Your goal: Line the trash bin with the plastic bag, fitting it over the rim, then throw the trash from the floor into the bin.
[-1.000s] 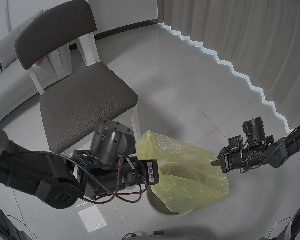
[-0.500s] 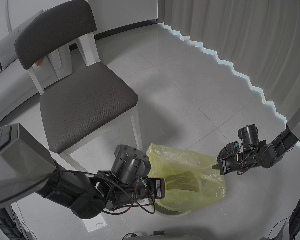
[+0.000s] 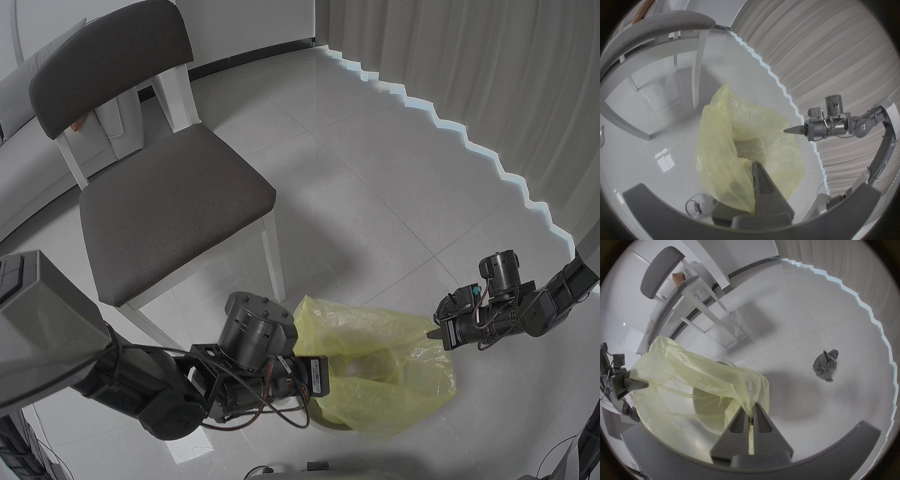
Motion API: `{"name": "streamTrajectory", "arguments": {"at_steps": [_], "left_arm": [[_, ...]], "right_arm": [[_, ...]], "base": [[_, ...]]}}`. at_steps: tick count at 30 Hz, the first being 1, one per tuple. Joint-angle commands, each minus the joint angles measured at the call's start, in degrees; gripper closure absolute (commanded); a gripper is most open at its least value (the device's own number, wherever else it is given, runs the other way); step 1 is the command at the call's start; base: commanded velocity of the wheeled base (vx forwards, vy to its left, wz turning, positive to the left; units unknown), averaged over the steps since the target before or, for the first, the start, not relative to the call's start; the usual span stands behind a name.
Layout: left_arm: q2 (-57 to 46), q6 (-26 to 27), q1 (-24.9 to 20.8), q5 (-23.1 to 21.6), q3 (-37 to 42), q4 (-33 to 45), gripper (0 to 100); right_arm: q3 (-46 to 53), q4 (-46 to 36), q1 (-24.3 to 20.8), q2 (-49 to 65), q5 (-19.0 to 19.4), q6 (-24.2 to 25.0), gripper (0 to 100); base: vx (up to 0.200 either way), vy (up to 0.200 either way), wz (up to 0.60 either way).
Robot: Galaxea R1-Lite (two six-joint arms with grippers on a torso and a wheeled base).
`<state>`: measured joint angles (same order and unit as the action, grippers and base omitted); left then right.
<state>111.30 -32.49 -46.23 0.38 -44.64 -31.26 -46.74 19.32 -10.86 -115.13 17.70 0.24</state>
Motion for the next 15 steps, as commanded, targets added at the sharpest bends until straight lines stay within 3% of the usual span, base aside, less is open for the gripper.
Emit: {"name": "streamTrajectory", "arguments": {"at_steps": [1, 9, 15], "left_arm": [[3.2, 1.7, 5.2, -1.3, -4.5, -2.2, 100], [7.5, 2.7, 6.2, -3.1, -5.7, -2.8, 100], [10.7, 2.6, 6.0, -3.1, -4.0, -8.6, 100]], "right_arm": [[-6.3, -0.7, 0.1, -3.3, 0.1, 0.2, 100], [-10.8, -0.2, -0.1, -9.1, 0.1, 0.1, 100], [-9.7, -0.1, -0.7, -11.7, 0.1, -0.2, 100]], "base": [[0.0, 0.0, 0.0], [0.0, 0.0, 0.0], [0.0, 0.0, 0.0]]}}
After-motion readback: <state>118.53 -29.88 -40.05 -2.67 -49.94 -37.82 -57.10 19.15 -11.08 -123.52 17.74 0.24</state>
